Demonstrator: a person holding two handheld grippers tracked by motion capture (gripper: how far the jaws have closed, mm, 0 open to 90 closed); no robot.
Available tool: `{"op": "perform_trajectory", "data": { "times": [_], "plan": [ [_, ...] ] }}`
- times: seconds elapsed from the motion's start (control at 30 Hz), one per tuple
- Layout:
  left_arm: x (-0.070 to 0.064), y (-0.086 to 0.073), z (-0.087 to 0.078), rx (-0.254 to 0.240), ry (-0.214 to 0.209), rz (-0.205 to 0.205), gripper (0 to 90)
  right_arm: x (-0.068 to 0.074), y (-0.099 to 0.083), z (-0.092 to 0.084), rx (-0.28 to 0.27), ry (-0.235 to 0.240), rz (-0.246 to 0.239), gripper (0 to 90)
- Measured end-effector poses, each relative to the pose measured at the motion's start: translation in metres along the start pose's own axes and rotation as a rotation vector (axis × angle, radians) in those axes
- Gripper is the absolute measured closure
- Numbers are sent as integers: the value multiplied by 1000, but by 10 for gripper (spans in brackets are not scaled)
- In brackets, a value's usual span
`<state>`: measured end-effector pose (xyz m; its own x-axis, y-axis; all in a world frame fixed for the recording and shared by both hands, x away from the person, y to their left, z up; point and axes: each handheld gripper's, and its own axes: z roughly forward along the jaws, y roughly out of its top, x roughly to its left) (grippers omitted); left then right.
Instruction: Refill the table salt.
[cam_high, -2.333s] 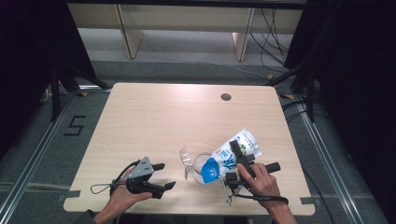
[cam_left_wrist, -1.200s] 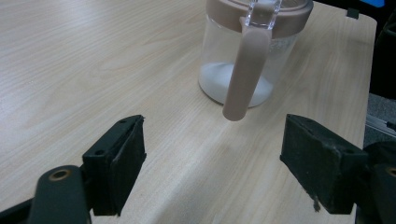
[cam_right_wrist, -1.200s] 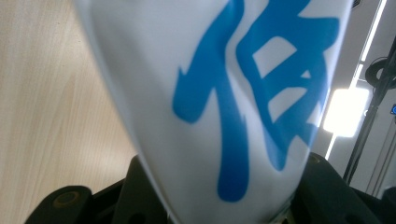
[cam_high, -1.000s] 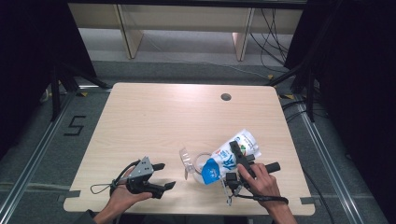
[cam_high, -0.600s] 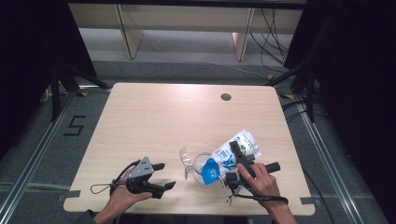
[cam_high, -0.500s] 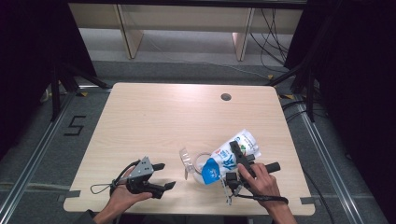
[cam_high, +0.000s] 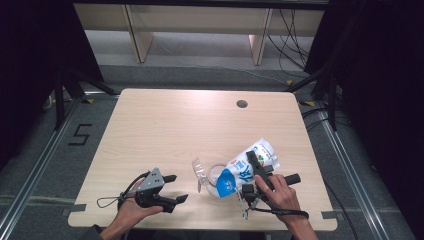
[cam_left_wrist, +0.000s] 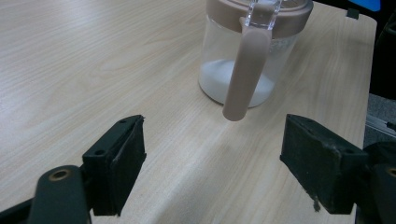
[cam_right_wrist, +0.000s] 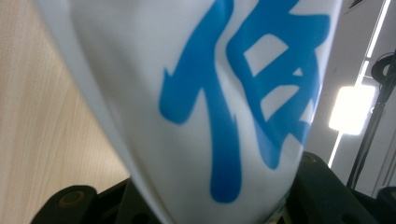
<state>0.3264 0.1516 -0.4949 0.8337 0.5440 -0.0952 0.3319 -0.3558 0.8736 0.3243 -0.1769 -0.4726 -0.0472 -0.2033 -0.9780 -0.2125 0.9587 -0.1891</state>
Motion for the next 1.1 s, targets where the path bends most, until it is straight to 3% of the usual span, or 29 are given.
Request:
{"op": "perform_trajectory", "data": {
  "times": [0.53,0.8,0.83,0.87,0.9,1.0,1.07,1.1],
  "plan": [
    [0,0,0,1,0,1,211,0,0,-1,9,3,16,652],
    [0,0,1,-2,0,-4,211,-5,0,1,-15,-19,-36,652],
    [0,0,1,-2,0,-4,211,-4,0,0,8,16,-15,652],
    [0,0,0,-2,-1,-4,211,-3,0,1,9,16,-8,652],
    [-2,-1,1,-2,2,-29,211,-3,0,1,9,16,-4,653],
    [-2,-1,1,-1,2,-30,212,-3,0,1,10,16,-1,653],
    [0,0,0,-2,-1,-3,211,-2,0,2,4,5,2,653],
    [-2,-1,1,-2,2,-29,212,-2,0,1,7,7,5,654]
  ]
}}
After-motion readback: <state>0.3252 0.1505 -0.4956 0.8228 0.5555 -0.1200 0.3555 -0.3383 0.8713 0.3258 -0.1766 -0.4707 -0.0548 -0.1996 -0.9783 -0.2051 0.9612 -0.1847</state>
